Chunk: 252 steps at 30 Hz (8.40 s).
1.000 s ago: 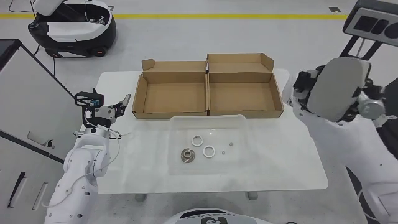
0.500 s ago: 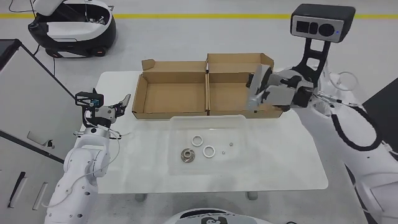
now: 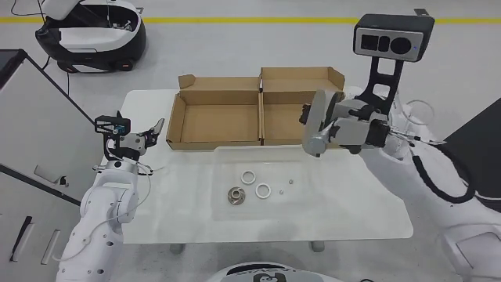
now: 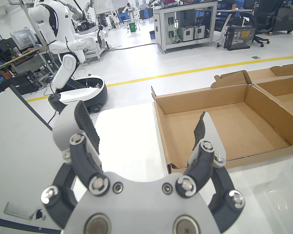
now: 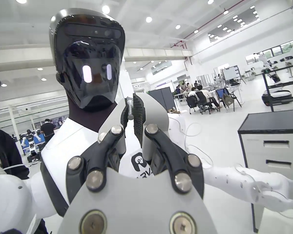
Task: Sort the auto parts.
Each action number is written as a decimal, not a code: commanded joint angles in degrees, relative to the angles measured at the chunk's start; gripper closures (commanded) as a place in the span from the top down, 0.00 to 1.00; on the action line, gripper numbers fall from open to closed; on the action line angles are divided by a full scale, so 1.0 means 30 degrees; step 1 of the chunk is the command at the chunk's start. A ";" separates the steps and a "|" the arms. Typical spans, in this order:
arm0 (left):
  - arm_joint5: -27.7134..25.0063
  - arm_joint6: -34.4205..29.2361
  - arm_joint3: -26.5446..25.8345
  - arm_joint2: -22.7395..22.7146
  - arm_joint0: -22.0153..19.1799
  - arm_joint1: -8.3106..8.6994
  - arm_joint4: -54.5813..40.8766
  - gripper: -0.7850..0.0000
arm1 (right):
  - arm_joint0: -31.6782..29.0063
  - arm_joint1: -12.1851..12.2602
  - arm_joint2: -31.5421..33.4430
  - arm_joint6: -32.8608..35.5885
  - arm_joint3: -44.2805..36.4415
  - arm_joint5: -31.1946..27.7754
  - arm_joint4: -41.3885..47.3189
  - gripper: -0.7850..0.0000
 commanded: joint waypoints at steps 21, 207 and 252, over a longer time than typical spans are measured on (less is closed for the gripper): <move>0.0000 0.0000 0.0000 0.0000 0.0000 0.0000 0.0000 1.00 | -0.0062 -0.0477 -0.0718 -0.0645 -0.0301 -0.0714 0.0616 0.00; 0.0000 0.0000 0.0000 0.0000 0.0000 0.0000 0.0000 1.00 | 0.9458 -0.8000 -0.8825 0.2956 3.2510 0.6854 -3.4412 0.00; 0.0000 0.0000 0.0000 0.0000 0.0000 0.0000 0.0000 1.00 | 1.1087 -0.6100 -0.6476 0.2287 2.9590 -0.0140 -3.3923 1.00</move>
